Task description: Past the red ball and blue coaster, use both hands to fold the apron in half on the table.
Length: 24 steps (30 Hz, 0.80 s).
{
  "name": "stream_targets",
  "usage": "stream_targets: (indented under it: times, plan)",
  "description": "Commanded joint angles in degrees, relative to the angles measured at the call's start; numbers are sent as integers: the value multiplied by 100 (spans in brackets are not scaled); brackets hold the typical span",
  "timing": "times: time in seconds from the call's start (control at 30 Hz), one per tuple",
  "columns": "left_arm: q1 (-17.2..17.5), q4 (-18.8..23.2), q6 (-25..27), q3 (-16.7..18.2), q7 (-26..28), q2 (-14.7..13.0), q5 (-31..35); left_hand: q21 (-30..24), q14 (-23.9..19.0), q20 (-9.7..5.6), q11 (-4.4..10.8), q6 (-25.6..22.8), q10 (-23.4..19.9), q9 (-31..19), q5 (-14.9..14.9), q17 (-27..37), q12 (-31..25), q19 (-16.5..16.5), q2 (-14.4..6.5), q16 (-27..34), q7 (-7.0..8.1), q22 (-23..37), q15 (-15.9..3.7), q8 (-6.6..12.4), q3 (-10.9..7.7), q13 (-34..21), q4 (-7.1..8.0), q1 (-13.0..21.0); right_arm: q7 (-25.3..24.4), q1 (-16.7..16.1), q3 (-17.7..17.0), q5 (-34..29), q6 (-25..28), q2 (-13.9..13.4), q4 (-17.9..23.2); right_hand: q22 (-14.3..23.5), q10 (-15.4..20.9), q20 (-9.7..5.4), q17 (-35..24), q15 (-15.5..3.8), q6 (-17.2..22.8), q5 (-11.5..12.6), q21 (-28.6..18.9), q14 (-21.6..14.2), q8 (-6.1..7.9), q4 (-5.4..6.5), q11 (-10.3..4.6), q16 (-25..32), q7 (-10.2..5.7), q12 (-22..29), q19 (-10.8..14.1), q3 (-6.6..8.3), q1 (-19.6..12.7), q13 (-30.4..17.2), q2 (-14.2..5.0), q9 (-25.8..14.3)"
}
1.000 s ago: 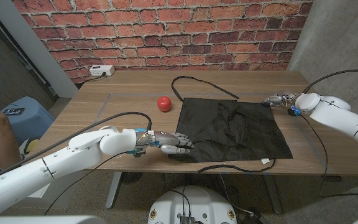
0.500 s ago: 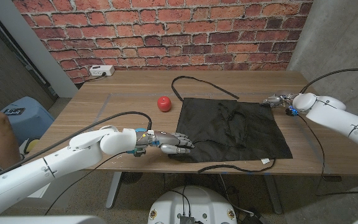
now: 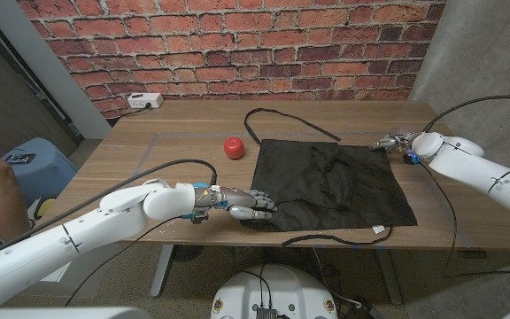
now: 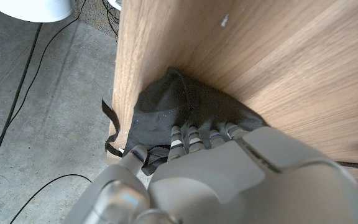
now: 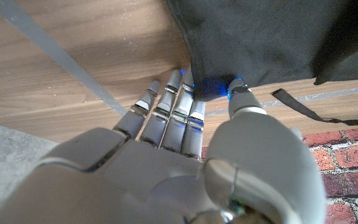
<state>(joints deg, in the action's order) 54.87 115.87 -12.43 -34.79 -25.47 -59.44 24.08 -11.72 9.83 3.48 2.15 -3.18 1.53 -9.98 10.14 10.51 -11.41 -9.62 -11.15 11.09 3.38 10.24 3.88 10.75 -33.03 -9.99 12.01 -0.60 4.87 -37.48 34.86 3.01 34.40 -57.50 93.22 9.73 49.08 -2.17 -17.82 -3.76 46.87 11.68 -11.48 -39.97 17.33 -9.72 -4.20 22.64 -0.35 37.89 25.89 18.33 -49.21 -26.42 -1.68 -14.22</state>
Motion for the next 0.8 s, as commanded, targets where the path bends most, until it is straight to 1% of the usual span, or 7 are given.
stream_targets:
  times: [0.03, 0.23, 0.43, 0.67, 0.73, 0.77, 0.8]
  plan:
    - [-21, 23, 37, -46, -62, 41, -36, -21, 253, -5, 16, -78, 22, -34, -6, 11, 2, -847, -45, 5, -8, 28, -11, -7, -20, -24, -12, -29, -32, 97, 102, -155, 286, 56, 128, 13, 141, -33, -129, -683, 199, 17, -54, -133, 80, -10, -82, 130, -57, 187, 145, -49, -211, -150, -7, -49]
    - [-49, 3, 18, -67, -71, 74, -56, -22, 248, 6, 4, -76, 25, -35, -4, 10, 4, -845, -52, 6, -4, 28, -2, -9, -29, -24, -11, -27, 144, 231, 192, -261, 495, -16, 320, 15, 133, -32, -189, -679, 207, 14, -48, -154, 80, 3, -75, 178, -49, 233, 157, -65, -257, -202, -17, -66]
    - [-74, -38, -26, -92, -99, 97, -118, -23, 244, 7, 5, -90, 22, -36, -2, 10, 4, -840, -58, 6, -12, 28, -1, -6, -40, -24, -9, -25, 243, 361, 268, -380, 726, -33, 502, 21, 257, -51, -314, -728, 349, 22, -62, -324, 132, -35, -114, 323, -37, 389, 254, -45, -517, -318, -34, -112]
    - [-117, -123, -100, -117, -93, 130, -151, -25, 240, 15, -4, -88, 25, -37, 1, 10, 6, -837, -63, 7, -12, 28, 7, -8, -51, -25, -8, -24, 394, 527, 385, -556, 993, -74, 747, 25, 364, -77, -422, -800, 480, 26, -60, -452, 191, -59, -158, 440, -87, 499, 293, -18, -765, -387, -59, -157]
    - [-125, -144, -109, -118, -93, 138, -172, -25, 238, 16, -3, -89, 24, -37, 2, 10, 6, -836, -65, 7, -11, 28, 6, -8, -55, -25, -8, -23, 443, 586, 439, -620, 1062, -71, 781, 26, 435, -75, -456, -832, 613, 29, -57, -528, 250, -66, -211, 486, -120, 539, 303, 4, -877, -393, -78, -179]
    - [-128, -153, -119, -118, -84, 140, -170, -25, 238, 17, -4, -86, 26, -37, 2, 10, 6, -837, -65, 7, -4, 28, 4, -10, -58, -25, -7, -23, 454, 598, 446, -627, 1079, -64, 785, 27, 505, -82, -470, -838, 642, 31, -55, -539, 265, -74, -265, 494, -142, 570, 306, 15, -939, -394, -80, -191]
    - [-130, -160, -124, -117, -77, 142, -173, -25, 239, 17, -4, -86, 23, -37, 2, 10, 5, -837, -66, 6, -3, 28, 7, -10, -59, -25, -7, -23, 449, 602, 447, -632, 1094, -52, 788, 27, 524, -94, -485, -854, 694, 37, -60, -562, 291, -90, -261, 507, -155, 584, 326, 44, -1037, -396, -100, -205]
